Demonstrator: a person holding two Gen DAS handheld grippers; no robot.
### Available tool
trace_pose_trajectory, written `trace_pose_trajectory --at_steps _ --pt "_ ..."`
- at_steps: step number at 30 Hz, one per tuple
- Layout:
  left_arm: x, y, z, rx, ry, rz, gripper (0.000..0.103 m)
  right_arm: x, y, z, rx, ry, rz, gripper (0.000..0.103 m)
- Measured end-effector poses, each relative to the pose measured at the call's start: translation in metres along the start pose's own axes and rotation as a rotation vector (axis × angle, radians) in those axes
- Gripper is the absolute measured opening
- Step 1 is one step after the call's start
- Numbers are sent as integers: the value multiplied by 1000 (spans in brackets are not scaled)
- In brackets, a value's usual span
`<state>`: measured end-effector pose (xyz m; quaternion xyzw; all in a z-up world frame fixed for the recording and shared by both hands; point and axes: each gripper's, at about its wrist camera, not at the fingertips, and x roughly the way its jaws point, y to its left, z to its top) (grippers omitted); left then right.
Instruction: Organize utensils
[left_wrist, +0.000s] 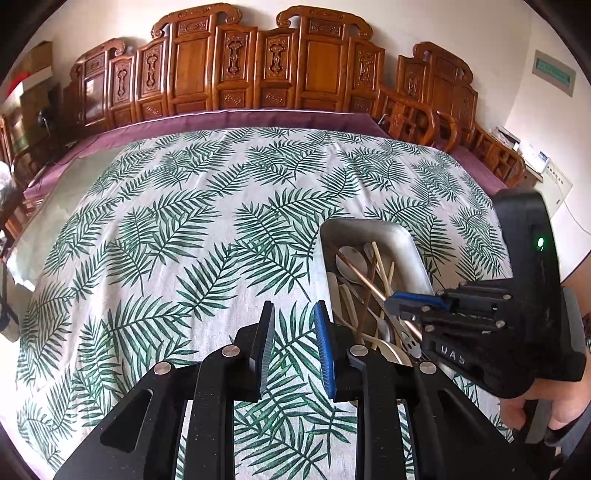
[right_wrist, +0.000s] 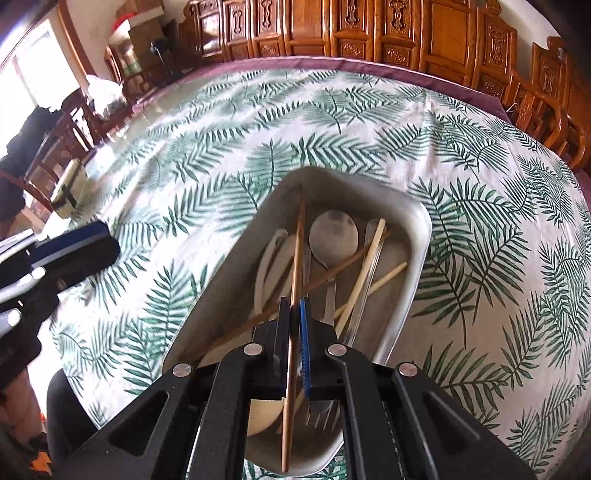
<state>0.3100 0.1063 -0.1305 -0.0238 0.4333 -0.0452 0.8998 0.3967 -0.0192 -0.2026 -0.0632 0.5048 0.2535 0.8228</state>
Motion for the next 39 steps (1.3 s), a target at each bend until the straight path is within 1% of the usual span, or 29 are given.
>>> trace_pose_trajectory --at_steps 7,12,15,16,17,19,20,22,23,25,26,27,28,29,30,31,32,33,37,39 --pt "-3 -4 0 5 0 2 21 -12 -1 4 18 -40 34 7" --pt "-9 -10 -1 14 -5 9 21 -23 -5 -4 19 -59 20 7" --pt "-17 -16 -2 17 -14 11 21 -40 -10 -14 23 -78 13 7" --pt "-19 -18 -3 19 -17 12 23 -44 -11 -17 23 -80 11 7" --pt "-24 -22 -4 23 -24 13 26 -52 -13 -22 25 -89 7 7" --pt "-33 -27 -5 29 -39 16 41 -65 -16 -29 32 -106 4 7" --pt "-36 -29 -6 30 -43 18 45 -73 -18 -33 37 -117 2 7" --pt "-44 -35 -7 31 -55 26 69 -85 -20 -40 42 -135 -4 7" --pt "-49 -38 -9 30 -68 27 73 -92 -21 -44 43 -145 -8 7" --pt "-56 -43 -10 32 -83 30 88 -107 -22 -52 45 -167 -17 6" --pt "-58 -46 -11 35 -86 31 89 -113 -23 -56 47 -177 -20 7" --pt "-62 -49 -13 41 -88 35 90 -120 -23 -60 48 -186 -24 10" --pt "-65 -51 -14 43 -90 41 94 -124 -24 -64 48 -194 -30 16" --pt "-68 -54 -16 44 -95 47 95 -130 -25 -69 49 -207 -41 35" --pt "-71 -55 -18 45 -101 49 95 -136 -26 -74 50 -224 -53 59" --pt "-75 -57 -20 45 -109 50 95 -142 -26 -79 52 -244 -71 69" --pt "-78 -59 -22 44 -113 49 95 -148 -26 -84 54 -262 -90 82" --pt "-82 -61 -25 43 -118 50 95 -152 -26 -88 56 -274 -102 88" --pt "-95 -69 -40 43 -137 64 95 -165 -32 -113 88 -285 -114 90" --pt "-102 -76 -48 44 -146 58 95 -172 -35 -126 102 -296 -120 95"
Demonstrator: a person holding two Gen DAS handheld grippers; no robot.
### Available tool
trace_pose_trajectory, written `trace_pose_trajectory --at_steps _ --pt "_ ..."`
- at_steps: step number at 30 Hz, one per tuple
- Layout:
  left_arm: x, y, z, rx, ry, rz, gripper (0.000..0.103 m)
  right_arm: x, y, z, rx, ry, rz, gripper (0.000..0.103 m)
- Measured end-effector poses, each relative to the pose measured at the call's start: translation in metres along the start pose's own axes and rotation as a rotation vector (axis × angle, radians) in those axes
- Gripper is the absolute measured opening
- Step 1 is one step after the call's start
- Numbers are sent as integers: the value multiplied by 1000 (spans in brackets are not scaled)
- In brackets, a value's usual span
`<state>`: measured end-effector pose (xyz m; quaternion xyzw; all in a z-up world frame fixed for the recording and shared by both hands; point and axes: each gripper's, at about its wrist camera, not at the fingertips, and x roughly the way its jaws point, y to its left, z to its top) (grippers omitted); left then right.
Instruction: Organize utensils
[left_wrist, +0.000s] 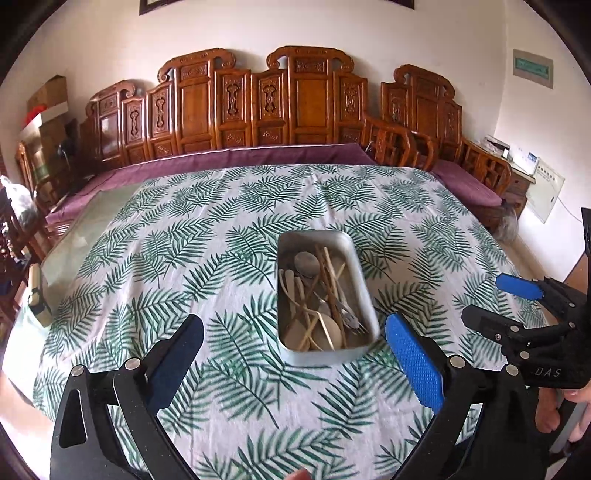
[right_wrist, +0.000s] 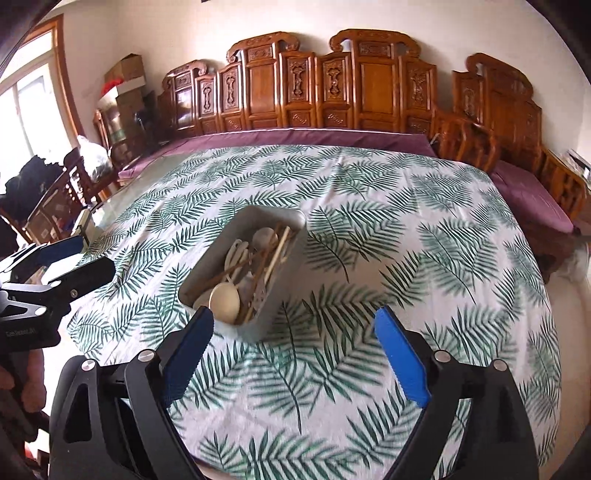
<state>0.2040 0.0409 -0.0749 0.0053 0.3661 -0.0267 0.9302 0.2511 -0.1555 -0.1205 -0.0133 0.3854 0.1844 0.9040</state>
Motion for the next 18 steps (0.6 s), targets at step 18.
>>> trace_pose_trajectory --at_steps 18 --pt "-111 -45 -13 26 -169 -10 95 -127 4 -33 46 -234 -109 100"
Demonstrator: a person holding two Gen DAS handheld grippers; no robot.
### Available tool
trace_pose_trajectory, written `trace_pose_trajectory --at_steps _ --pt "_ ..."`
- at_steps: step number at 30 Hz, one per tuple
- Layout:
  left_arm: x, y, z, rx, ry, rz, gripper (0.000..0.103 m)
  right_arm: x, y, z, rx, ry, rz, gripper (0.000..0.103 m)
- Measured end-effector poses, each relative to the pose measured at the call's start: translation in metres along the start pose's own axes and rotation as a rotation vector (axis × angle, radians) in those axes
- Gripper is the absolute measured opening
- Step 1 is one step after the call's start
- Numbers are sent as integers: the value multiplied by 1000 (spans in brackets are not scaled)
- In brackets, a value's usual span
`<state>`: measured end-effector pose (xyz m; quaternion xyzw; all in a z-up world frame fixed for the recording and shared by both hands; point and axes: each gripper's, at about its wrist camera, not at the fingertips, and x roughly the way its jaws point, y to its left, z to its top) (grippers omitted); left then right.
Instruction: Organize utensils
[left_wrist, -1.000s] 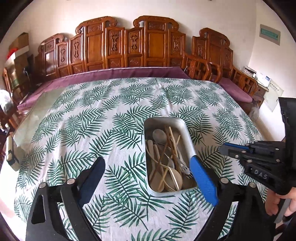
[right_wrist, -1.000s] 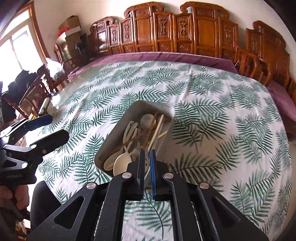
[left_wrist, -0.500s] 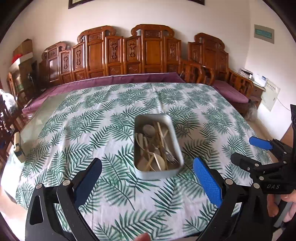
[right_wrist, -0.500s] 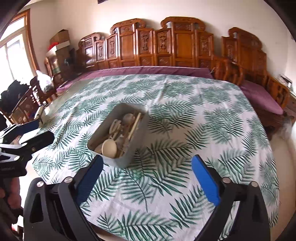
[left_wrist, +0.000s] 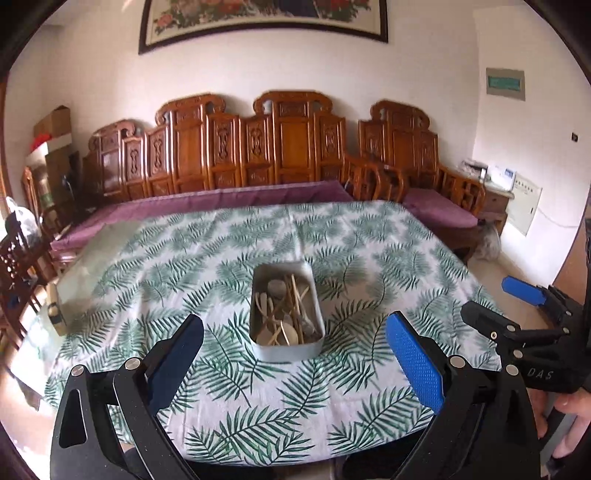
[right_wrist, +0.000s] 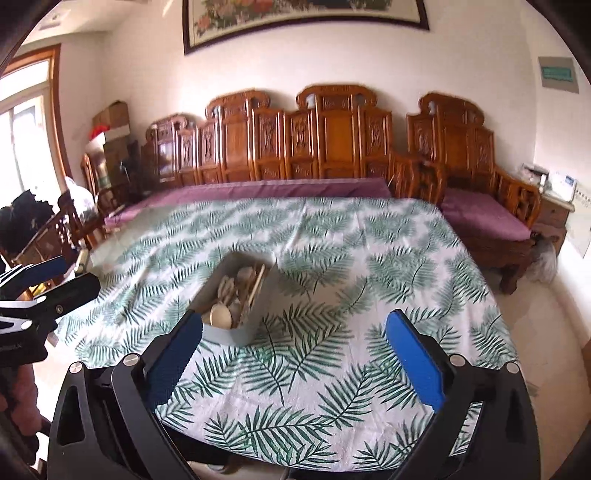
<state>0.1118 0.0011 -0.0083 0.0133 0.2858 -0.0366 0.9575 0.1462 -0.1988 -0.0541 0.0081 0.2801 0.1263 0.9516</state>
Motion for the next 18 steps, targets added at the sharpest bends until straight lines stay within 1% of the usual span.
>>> trace_pose_trajectory --at_steps 3,9,14,18 --pt "-23 -1 9 -10 -45 1 95 -25 3 8 3 -52 -7 100" --pt "-57 0 21 -23 -107 17 95 -68 7 21 9 -141 -23 100" --pt "-73 0 23 -25 -139 31 95 -89 9 27 4 -179 -44 100" --pt "-75 1 22 -31 -144 23 95 -98 10 28 4 -197 -42 100"
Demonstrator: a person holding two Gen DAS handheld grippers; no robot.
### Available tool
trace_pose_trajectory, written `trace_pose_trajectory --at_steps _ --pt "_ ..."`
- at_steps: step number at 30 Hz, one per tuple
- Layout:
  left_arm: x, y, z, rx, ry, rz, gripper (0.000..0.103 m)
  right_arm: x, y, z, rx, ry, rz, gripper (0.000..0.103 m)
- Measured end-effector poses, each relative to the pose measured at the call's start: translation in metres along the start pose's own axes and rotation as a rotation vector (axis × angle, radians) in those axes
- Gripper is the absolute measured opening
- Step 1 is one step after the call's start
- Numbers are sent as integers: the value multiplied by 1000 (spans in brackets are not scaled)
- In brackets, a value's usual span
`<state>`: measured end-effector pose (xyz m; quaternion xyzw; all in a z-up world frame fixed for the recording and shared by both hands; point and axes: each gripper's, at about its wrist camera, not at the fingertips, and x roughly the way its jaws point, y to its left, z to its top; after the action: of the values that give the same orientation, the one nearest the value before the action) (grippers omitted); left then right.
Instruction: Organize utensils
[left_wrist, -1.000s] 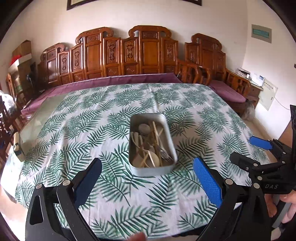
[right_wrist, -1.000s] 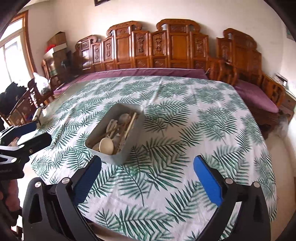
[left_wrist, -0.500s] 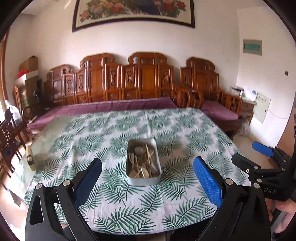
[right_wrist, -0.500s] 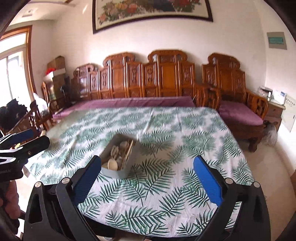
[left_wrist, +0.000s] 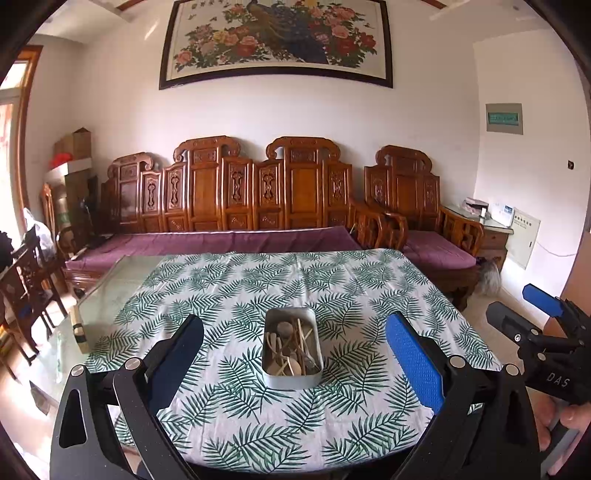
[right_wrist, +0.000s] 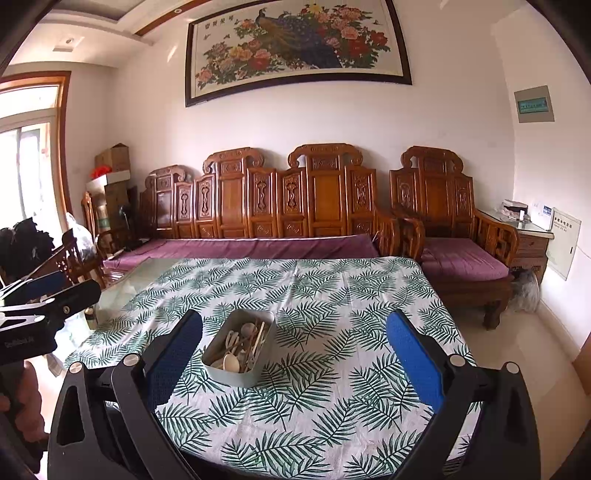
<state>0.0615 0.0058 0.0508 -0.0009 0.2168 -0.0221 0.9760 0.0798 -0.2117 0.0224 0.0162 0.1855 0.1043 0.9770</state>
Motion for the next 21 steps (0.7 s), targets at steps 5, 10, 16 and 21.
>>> trace_pose_trajectory --at_steps 5,10,16,21 --pt "-2 -1 -3 -3 -1 -4 95 -2 1 1 3 -1 4 100" --pt "-3 -3 -3 4 -3 -1 95 1 1 1 7 2 1 100" --pt "-1 -5 -5 6 1 2 95 1 1 0 4 4 0 100" --pt "0 -5 -6 7 4 3 95 2 3 -1 4 5 -3 100"
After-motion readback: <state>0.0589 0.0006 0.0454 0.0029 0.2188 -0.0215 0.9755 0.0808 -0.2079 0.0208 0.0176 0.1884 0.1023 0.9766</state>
